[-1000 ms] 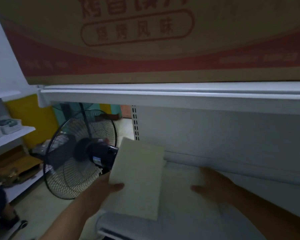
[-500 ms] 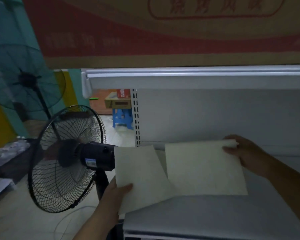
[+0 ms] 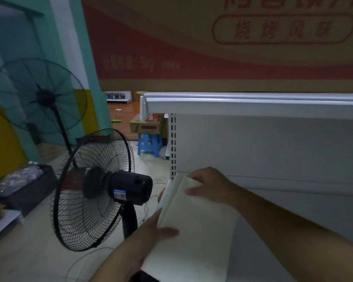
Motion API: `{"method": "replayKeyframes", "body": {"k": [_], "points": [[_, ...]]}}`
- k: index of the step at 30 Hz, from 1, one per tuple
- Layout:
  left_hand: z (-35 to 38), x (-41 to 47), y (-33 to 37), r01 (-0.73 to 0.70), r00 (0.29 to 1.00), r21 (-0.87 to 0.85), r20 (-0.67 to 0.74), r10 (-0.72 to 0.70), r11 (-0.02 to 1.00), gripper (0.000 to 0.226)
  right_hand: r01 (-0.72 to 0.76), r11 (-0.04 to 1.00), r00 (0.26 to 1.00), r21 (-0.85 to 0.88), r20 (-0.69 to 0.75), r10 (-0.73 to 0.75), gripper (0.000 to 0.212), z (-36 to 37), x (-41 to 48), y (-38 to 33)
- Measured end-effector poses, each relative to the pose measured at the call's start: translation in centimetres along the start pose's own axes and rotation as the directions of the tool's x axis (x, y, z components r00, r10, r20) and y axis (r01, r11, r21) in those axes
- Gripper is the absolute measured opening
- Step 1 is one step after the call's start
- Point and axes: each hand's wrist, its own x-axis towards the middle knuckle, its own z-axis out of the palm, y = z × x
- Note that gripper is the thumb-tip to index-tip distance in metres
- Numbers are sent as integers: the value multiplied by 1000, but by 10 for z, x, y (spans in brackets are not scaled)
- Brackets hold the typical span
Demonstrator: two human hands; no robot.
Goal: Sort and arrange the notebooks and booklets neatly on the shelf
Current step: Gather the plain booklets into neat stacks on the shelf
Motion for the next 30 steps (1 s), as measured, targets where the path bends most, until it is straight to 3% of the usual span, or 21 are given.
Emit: {"method": "replayKeyframes", "body": {"k": [2, 4, 5, 7, 9, 10, 15, 21, 25, 27, 30], "points": [[-14, -7, -1, -27, 1000, -29, -11, 27, 999, 62, -2, 999, 980, -44, -200, -6, 29, 11, 4, 2], [-29, -12, -2, -69, 996, -84, -60, 64, 994, 61, -91, 996, 930, -8, -359, 82, 31, 18, 2, 15], [-35, -14, -2, -95, 992, -97, -93, 86, 991, 59, -187, 982, 915, -19, -368, 167, 35, 22, -3, 23], [-48, -17, -2, -142, 981, -124, -149, 123, 982, 50, -423, 875, 894, -236, -265, 361, 52, 40, -16, 39], [-58, -20, -3, -167, 972, -154, -193, 136, 974, 38, -486, 732, 872, -477, -206, 445, 66, 56, -29, 47], [-62, -20, -4, -163, 971, -164, -201, 128, 973, 38, -498, 713, 865, -493, -217, 453, 68, 60, -31, 46], [-65, -25, -11, -156, 971, -196, -212, 113, 968, 44, -613, 771, 789, -170, -178, 588, 62, 54, -15, 36], [-56, -29, -13, -134, 983, -257, -159, 95, 957, 60, -678, 729, 735, -95, -88, 672, 56, 47, 1, 38], [-55, -26, -10, -130, 988, -267, -120, 101, 955, 60, -548, 831, 825, 96, -99, 556, 10, 51, 0, 47], [-55, -26, -7, -145, 987, -266, -107, 120, 953, 60, -477, 844, 836, 245, -170, 522, 12, 42, -9, 54], [-57, -20, 1, -149, 986, -288, -110, 122, 946, 60, -431, 799, 779, 419, -274, 564, 22, 0, -38, 73]]}}
